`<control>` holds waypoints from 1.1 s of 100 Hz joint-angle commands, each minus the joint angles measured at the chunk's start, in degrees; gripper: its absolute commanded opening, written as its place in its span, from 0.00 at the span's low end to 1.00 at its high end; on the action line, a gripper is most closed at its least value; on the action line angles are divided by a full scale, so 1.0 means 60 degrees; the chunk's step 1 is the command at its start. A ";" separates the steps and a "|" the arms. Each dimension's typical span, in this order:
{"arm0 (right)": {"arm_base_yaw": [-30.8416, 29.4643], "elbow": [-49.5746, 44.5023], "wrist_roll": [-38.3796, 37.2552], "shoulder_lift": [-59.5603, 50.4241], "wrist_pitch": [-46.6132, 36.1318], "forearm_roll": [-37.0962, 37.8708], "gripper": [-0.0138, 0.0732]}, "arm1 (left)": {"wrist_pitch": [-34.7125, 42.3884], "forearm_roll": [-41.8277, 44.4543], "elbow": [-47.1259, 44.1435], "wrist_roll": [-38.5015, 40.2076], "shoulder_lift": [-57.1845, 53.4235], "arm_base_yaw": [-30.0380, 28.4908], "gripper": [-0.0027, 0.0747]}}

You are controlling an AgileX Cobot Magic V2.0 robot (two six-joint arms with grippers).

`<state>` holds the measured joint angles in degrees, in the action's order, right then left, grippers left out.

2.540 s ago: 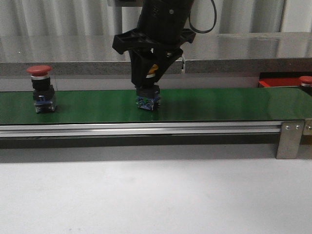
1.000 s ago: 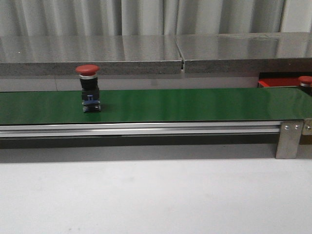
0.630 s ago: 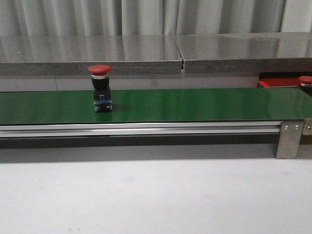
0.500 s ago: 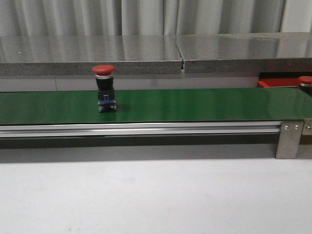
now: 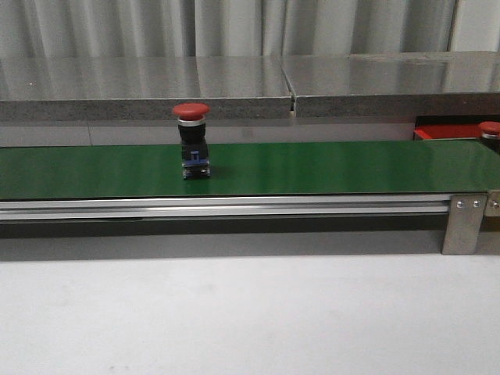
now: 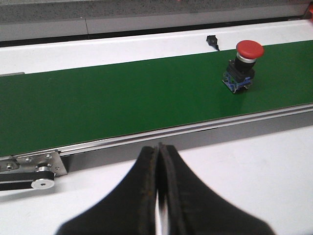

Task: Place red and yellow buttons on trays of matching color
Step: 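Carry the yellow button into the yellow tray and open the right gripper, then lower the right gripper onto the red button on the belt and grasp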

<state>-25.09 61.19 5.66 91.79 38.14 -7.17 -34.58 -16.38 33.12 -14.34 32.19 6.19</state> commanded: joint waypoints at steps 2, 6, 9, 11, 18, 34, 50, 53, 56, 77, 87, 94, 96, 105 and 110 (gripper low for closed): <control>-0.0055 0.0225 -0.0017 -0.0169 -0.0560 -0.0073 0.31 | 0.0641 -0.0149 0.0270 0.0003 0.0008 0.0058 0.01; -0.0055 0.0225 -0.0017 -0.0145 -0.0604 -0.0073 0.31 | 0.0641 -0.0149 0.0270 0.0003 0.0008 0.0058 0.01; -0.0055 0.0225 -0.0017 -0.0113 -0.0631 -0.0073 0.31 | 0.0641 -0.0149 0.0270 0.0003 0.0008 0.0058 0.01; -0.0055 0.0225 -0.0017 -0.0088 -0.0656 -0.0073 0.31 | 0.0641 -0.0149 0.0270 0.0003 0.0008 0.0058 0.01; -0.0055 0.0225 -0.0017 0.0050 -0.0733 -0.0073 0.31 | 0.0641 -0.0149 0.0270 0.0003 0.0008 0.0058 0.01; -0.0055 0.0225 -0.0017 0.0507 -0.0756 -0.0065 0.31 | 0.0641 -0.0149 0.0270 0.0003 0.0008 0.0058 0.01; -0.0055 0.0225 -0.0017 0.0527 -0.0775 -0.0065 0.38 | 0.0641 -0.0149 0.0270 0.0003 0.0008 0.0058 0.01; -0.0055 0.0225 -0.0017 0.0527 -0.0775 -0.0065 0.43 | 0.0641 -0.0149 0.0270 0.0003 0.0008 0.0058 0.01; -0.0055 0.0225 -0.0017 0.0527 -0.0775 -0.0065 0.51 | 0.0641 -0.0149 0.0270 0.0003 0.0008 0.0058 0.01; -0.0055 0.0225 -0.0017 0.0504 -0.0812 -0.0065 0.74 | 0.0641 -0.0149 0.0270 0.0003 0.0008 0.0058 0.01; -0.0055 0.0225 -0.0017 0.0376 -0.0843 -0.0065 0.74 | 0.0641 -0.0149 0.0270 0.0003 0.0008 0.0058 0.01; -0.0055 0.0225 -0.0017 0.0156 -0.0843 -0.0065 0.74 | 0.0641 -0.0149 0.0270 0.0003 0.0008 0.0058 0.01; -0.0055 0.0225 -0.0017 0.0063 -0.0843 -0.0065 0.74 | 0.0641 -0.0149 0.0270 0.0003 0.0008 0.0058 0.01; -0.0045 0.0225 -0.0017 -0.0347 -0.0824 -0.0065 0.74 | 0.0641 -0.0149 0.0270 0.0003 0.0008 0.0058 0.01; -0.0037 0.0225 -0.0017 -0.0672 -0.0787 -0.0065 0.74 | 0.0641 -0.0149 0.0270 0.0003 0.0008 0.0058 0.01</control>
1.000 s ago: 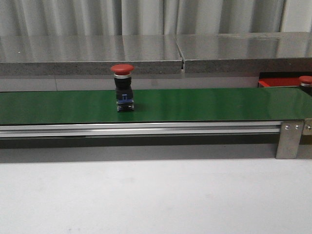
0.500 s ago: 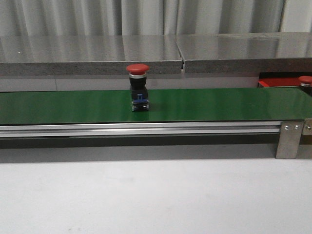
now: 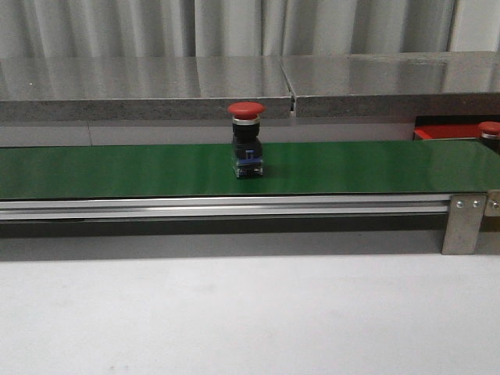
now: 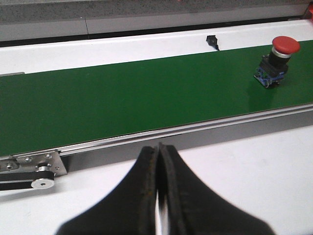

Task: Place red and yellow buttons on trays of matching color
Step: 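Lower the right gripper onto the red button on the belt and grasp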

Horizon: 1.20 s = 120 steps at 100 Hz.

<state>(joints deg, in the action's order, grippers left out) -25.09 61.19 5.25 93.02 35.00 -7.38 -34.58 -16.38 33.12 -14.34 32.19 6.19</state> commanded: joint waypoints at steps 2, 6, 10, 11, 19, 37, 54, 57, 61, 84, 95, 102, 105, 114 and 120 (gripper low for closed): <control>-0.0023 0.0225 0.0051 -0.0999 -0.0242 -0.0030 0.74 | 0.0641 -0.0149 0.0270 0.0003 0.0008 0.0058 0.01; 0.0009 0.0225 0.0051 -0.1243 -0.0209 -0.0030 0.74 | 0.0641 -0.0149 0.0270 0.0003 0.0008 0.0058 0.01; 0.0076 0.0225 0.0051 -0.1478 -0.0184 -0.0030 0.74 | 0.0641 -0.0149 0.0270 0.0003 0.0008 0.0058 0.01; 0.0086 0.0225 0.0051 -0.1512 -0.0175 -0.0030 0.74 | 0.0641 -0.0149 0.0270 0.0003 0.0008 0.0058 0.01; 0.0304 0.0225 0.0051 -0.1840 -0.0098 0.0017 0.74 | 0.0641 -0.0149 0.0270 0.0003 0.0008 0.0058 0.01; 0.1060 0.0610 0.0059 -0.2000 0.0497 0.0367 0.74 | 0.0641 -0.0149 0.0270 0.0003 0.0008 0.0058 0.01; 0.1775 0.1251 0.0059 -0.2000 0.1028 0.0549 0.75 | 0.0641 -0.0149 0.0270 0.0003 0.0008 0.0058 0.01; 0.1884 0.1352 0.0059 -0.2000 0.1104 0.0549 0.75 | 0.0641 -0.0149 0.0270 0.0003 0.0008 0.0058 0.01; 0.2058 0.1507 0.0059 -0.1992 0.1249 0.0549 0.76 | 0.0641 -0.0149 0.0270 0.0003 0.0008 0.0058 0.01; 0.3229 0.2363 0.0059 -0.1614 0.2087 0.0500 0.78 | 0.0641 -0.0149 0.0270 0.0003 0.0008 0.0058 0.01; 0.3864 0.2822 0.0059 -0.1235 0.2690 0.0281 0.78 | 0.0641 -0.0149 0.0270 0.0003 0.0008 0.0058 0.01; 0.4261 0.3090 0.0059 -0.1033 0.2845 0.0128 0.78 | 0.0641 -0.0149 0.0270 0.0003 0.0008 0.0058 0.01; 0.4416 0.3211 0.0059 -0.0954 0.2912 0.0084 0.78 | 0.0641 -0.0149 0.0270 0.0003 0.0008 0.0058 0.01; 0.4924 0.3512 0.0059 -0.0646 0.3187 0.0053 0.78 | 0.0641 -0.0149 0.0270 0.0003 0.0008 0.0058 0.01; 0.5225 0.3687 0.0059 -0.0456 0.3335 0.0053 0.78 | 0.0641 -0.0149 0.0270 0.0003 0.0008 0.0058 0.01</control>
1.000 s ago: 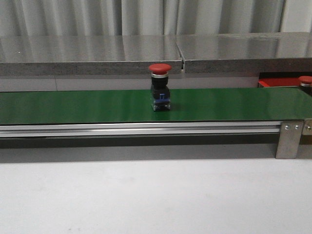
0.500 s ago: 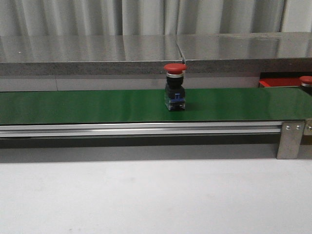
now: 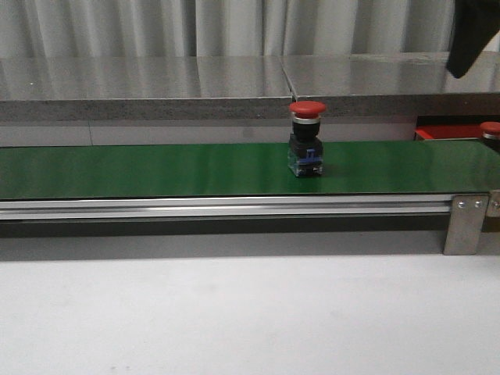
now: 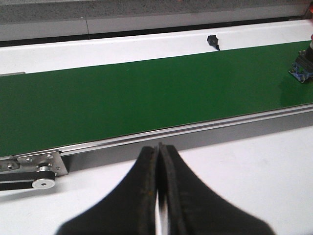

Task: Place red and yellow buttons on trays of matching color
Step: 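Lower the right gripper onto the red button on the belt and grasp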

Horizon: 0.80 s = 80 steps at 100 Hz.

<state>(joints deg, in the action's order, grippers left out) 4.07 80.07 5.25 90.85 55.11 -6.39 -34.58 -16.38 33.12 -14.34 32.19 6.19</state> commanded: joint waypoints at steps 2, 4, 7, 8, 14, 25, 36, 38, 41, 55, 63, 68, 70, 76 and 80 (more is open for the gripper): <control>0.0512 0.0621 0.0059 -0.0029 0.0025 -0.0112 0.78 | 0.0641 -0.0149 0.0270 0.0003 0.0008 0.0058 0.01; 0.0620 0.0691 0.0059 0.0035 0.0076 -0.0112 0.78 | 0.0641 -0.0149 0.0270 0.0003 0.0008 0.0058 0.01; 0.0761 0.0786 0.0059 0.0150 0.0147 -0.0112 0.78 | 0.0641 -0.0149 0.0270 0.0003 0.0008 0.0058 0.01; 0.0796 0.0812 0.0059 0.0172 0.0167 -0.0112 0.78 | 0.0641 -0.0149 0.0270 0.0003 0.0008 0.0058 0.01; 0.1062 0.1044 0.0059 0.0368 0.0349 -0.0112 0.78 | 0.0641 -0.0149 0.0270 0.0003 0.0008 0.0058 0.01; 0.1527 0.1543 0.0059 0.0811 0.0660 -0.0112 0.78 | 0.0641 -0.0149 0.0270 0.0003 0.0008 0.0058 0.01; 0.1884 0.2082 0.0059 0.1280 0.0928 -0.0123 0.78 | 0.0641 -0.0149 0.0270 0.0003 0.0008 0.0058 0.01; 0.1918 0.2183 0.0059 0.1345 0.0953 -0.0133 0.78 | 0.0641 -0.0149 0.0270 0.0003 0.0008 0.0058 0.01; 0.1996 0.2338 0.0059 0.1496 0.0975 -0.0141 0.78 | 0.0641 -0.0149 0.0270 0.0003 0.0008 0.0058 0.01; 0.2080 0.2865 0.0059 0.2049 0.0957 -0.0369 0.78 | 0.0641 -0.0149 0.0270 0.0003 0.0008 0.0058 0.01; 0.2080 0.3050 0.0059 0.2342 0.0946 -0.0372 0.78 | 0.0641 -0.0149 0.0270 0.0003 0.0008 0.0058 0.01; 0.2080 0.3088 0.0059 0.2488 0.0838 -0.0363 0.78 | 0.0641 -0.0149 0.0270 0.0003 0.0008 0.0058 0.01; 0.2080 0.3088 0.0059 0.2507 0.0774 -0.0353 0.78 | 0.0641 -0.0149 0.0270 0.0003 0.0008 0.0058 0.01; 0.2070 0.3088 0.0049 0.2636 0.0625 -0.0292 0.77 | 0.0641 -0.0149 0.0270 0.0003 0.0008 0.0058 0.01; 0.2058 0.3088 0.0034 0.2686 0.0569 -0.0293 0.75 | 0.0641 -0.0149 0.0270 0.0003 0.0008 0.0058 0.01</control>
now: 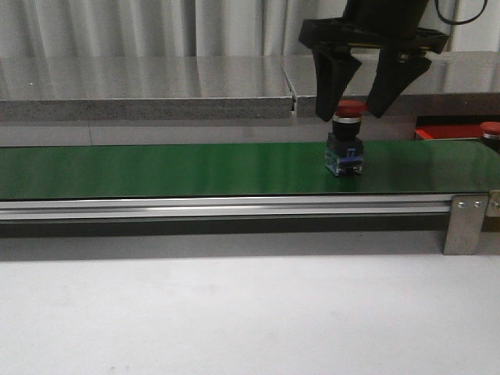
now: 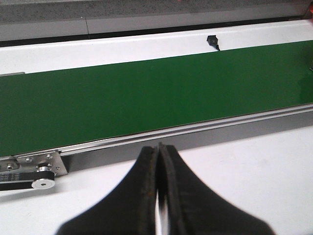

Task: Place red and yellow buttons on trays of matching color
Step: 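Lower the right gripper onto the red button on the belt and grasp, then carry the red button into the red tray and open the right gripper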

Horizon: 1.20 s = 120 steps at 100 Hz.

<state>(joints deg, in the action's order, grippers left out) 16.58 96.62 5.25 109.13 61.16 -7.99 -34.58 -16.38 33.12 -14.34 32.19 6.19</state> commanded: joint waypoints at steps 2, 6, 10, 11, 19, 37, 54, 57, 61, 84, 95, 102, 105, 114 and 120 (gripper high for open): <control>-0.0038 0.0330 0.0011 -0.0341 -0.0440 -0.0026 0.74 | 0.0641 -0.0149 0.0270 0.0003 0.0008 0.0058 0.01; -0.0062 0.0330 -0.0067 -0.0308 -0.0440 -0.0026 0.66 | 0.0641 -0.0149 0.0270 0.0003 0.0008 0.0058 0.01; -0.0071 0.0330 -0.0101 -0.0274 -0.0440 -0.0015 0.59 | 0.0641 -0.0149 0.0270 0.0003 0.0008 0.0058 0.01; -0.0079 0.0330 -0.0101 -0.0274 -0.0427 -0.0015 0.56 | 0.0641 -0.0149 0.0270 0.0003 0.0008 0.0058 0.01; -0.0083 0.0330 -0.0110 -0.0262 -0.0400 -0.0015 0.40 | 0.0641 -0.0149 0.0270 0.0003 0.0008 0.0058 0.01; -0.0111 0.0330 -0.0110 -0.0463 -0.0400 0.0082 0.18 | 0.0641 -0.0149 0.0270 0.0003 0.0008 0.0058 0.01; -0.0526 0.0330 -0.0151 -0.0968 -0.0386 0.0210 0.16 | 0.0641 -0.0149 0.0270 0.0003 0.0008 0.0058 0.01; -0.0664 0.0330 -0.0162 -0.1040 -0.0386 0.0210 0.16 | 0.0641 -0.0149 0.0270 0.0003 0.0008 0.0058 0.01; -0.0845 0.0330 -0.0162 -0.1170 -0.0378 0.0210 0.16 | 0.0641 -0.0149 0.0270 0.0003 0.0008 0.0058 0.01; -0.2544 0.0330 -0.0170 -0.1608 -0.0200 0.0210 0.16 | 0.0641 -0.0149 0.0270 0.0003 0.0008 0.0058 0.01; -0.3412 0.0330 -0.0189 -0.1629 -0.0175 0.0210 0.16 | 0.0641 -0.0149 0.0270 0.0003 0.0008 0.0058 0.01; -0.3914 0.0313 -0.0253 -0.1610 -0.0235 0.0210 0.16 | 0.0641 -0.0149 0.0270 0.0003 0.0008 0.0058 0.01; -0.4105 0.0313 -0.0293 -0.1610 -0.0279 0.0210 0.16 | 0.0641 -0.0149 0.0270 0.0003 0.0008 0.0058 0.01; -0.4653 0.0313 -0.0427 -0.1610 -0.0466 0.0210 0.16 | 0.0641 -0.0149 0.0270 0.0003 0.0008 0.0058 0.01; -0.4939 0.0313 -0.0548 -0.1604 -0.0575 0.0210 0.16 | 0.0641 -0.0149 0.0270 0.0003 0.0008 0.0058 0.01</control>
<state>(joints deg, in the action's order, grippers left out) -10.54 96.62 3.04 102.73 61.12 -6.69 -34.58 -16.38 33.12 -14.34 32.19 6.19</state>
